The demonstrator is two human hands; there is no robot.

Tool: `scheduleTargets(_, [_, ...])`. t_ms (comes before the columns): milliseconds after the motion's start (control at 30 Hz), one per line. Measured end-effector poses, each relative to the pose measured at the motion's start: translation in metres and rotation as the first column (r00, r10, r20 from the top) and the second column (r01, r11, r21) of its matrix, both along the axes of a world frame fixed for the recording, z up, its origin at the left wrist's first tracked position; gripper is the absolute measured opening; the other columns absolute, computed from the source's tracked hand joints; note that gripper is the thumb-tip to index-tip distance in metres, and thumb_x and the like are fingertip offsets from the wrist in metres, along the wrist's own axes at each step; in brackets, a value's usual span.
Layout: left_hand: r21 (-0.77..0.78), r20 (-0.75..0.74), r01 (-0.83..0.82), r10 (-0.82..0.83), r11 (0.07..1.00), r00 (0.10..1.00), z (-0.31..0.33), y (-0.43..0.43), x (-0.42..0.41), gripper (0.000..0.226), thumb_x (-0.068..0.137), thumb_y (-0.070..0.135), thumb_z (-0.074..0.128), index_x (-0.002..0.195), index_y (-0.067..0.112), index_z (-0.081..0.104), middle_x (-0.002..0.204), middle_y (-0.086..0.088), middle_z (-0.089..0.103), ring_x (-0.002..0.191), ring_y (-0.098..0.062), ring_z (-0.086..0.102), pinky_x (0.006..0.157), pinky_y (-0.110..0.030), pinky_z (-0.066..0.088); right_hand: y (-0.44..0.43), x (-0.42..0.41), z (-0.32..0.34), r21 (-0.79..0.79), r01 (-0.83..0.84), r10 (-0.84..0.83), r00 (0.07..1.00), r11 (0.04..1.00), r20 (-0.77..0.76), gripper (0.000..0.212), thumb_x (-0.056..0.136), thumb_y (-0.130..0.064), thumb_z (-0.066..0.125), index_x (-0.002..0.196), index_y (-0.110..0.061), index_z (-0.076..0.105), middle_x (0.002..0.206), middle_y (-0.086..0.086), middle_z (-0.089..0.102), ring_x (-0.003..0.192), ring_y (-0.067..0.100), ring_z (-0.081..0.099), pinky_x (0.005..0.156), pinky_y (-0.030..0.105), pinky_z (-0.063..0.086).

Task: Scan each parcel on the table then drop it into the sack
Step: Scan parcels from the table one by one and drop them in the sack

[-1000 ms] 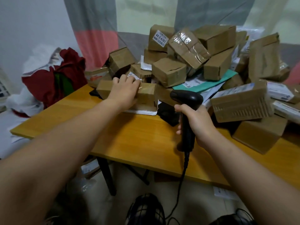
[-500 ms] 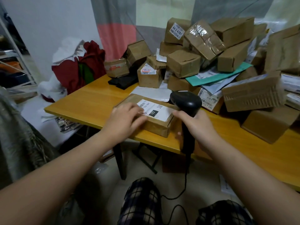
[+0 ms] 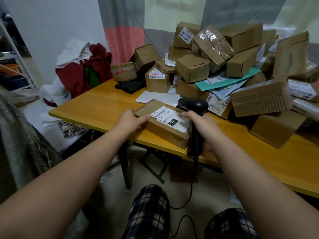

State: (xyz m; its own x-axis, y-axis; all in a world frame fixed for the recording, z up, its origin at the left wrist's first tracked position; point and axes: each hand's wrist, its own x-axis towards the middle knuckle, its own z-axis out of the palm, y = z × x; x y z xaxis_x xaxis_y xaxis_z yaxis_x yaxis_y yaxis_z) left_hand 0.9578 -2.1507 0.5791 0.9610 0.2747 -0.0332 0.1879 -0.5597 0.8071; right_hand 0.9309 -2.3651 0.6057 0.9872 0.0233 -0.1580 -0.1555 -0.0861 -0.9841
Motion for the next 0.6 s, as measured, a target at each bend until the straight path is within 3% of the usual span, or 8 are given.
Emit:
scheduleTargets(67, [-0.079,0.007,-0.019,0.019,0.997,1.000,0.001,-0.001,0.001,0.069,0.084,0.041,0.070,0.136,0.004,0.043,0.133,-0.012,0.052,0.116,-0.027,0.052,0.085,-0.031,0.040,-0.004,0.000,-0.001,-0.034,-0.025,0.024,1.000,0.999,-0.018,0.021,0.081,-0.037,0.070,0.095,-0.024,0.063,0.095,0.000,0.068,0.092,0.017,0.063,0.087,0.034,0.051])
scheduleTargets(200, [-0.321,0.102,0.009,0.025,0.947,0.994,0.002,-0.008,0.001,0.082,0.076,0.038,0.078,0.138,0.017,0.028,0.124,-0.003,0.045,0.109,-0.020,0.046,0.091,-0.031,0.039,0.000,-0.008,-0.013,-0.229,-0.003,0.012,0.999,0.973,0.035,0.070,0.062,-0.053,0.075,0.121,-0.020,0.055,0.123,0.001,0.057,0.109,0.019,0.057,0.097,0.042,0.047])
scheduleTargets(300, [-0.408,0.200,0.084,-0.001,0.909,0.980,0.009,-0.010,0.004,0.082,0.072,0.028,0.083,0.132,0.029,0.027,0.126,-0.005,0.043,0.116,-0.027,0.049,0.098,-0.044,0.048,0.002,-0.012,-0.026,-0.233,0.093,-0.051,0.982,0.968,0.182,0.047,0.069,-0.043,0.075,0.109,-0.024,0.058,0.132,0.003,0.050,0.112,0.017,0.053,0.099,0.038,0.046])
scheduleTargets(367, [-0.367,0.311,0.119,0.001,0.922,0.950,0.018,-0.008,0.004,0.069,0.075,0.024,0.080,0.125,0.035,0.034,0.124,-0.006,0.046,0.115,-0.029,0.052,0.093,-0.049,0.052,0.002,-0.017,-0.031,-0.127,0.133,-0.103,0.969,0.983,0.223,0.054,0.074,-0.034,0.077,0.121,-0.019,0.055,0.125,0.000,0.055,0.100,0.005,0.055,0.081,0.020,0.047])
scheduleTargets(433, [-0.279,0.451,0.169,-0.027,0.945,0.892,0.029,-0.006,0.003,0.062,0.076,0.022,0.078,0.120,0.040,0.039,0.125,-0.005,0.049,0.113,-0.025,0.054,0.092,-0.047,0.053,0.001,-0.023,-0.031,-0.103,0.185,-0.151,0.951,0.977,0.271,0.054,0.076,-0.030,0.077,0.123,-0.016,0.053,0.115,-0.005,0.058,0.092,-0.002,0.053,0.068,0.011,0.038])
scheduleTargets(533, [-0.247,0.590,0.281,-0.086,0.927,0.803,0.042,-0.002,0.000,0.058,0.082,0.012,0.073,0.122,0.038,0.039,0.122,-0.001,0.052,0.110,-0.017,0.058,0.090,-0.037,0.055,-0.004,-0.036,-0.020,-0.096,0.133,-0.093,0.935,0.986,0.342,0.014,0.082,-0.020,0.073,0.090,-0.020,0.062,0.082,-0.006,0.064,0.072,0.001,0.059,0.063,0.015,0.045])
scheduleTargets(600, [-0.213,0.628,0.323,-0.124,0.922,0.768,0.046,0.000,-0.002,0.058,0.084,0.010,0.072,0.123,0.037,0.039,0.121,0.002,0.053,0.111,-0.013,0.058,0.092,-0.033,0.054,-0.007,-0.044,-0.012,-0.089,0.022,0.012,0.930,0.996,0.368,0.013,0.086,-0.010,0.066,0.075,-0.014,0.062,0.060,0.007,0.061,0.055,0.019,0.061,0.056,0.029,0.052])
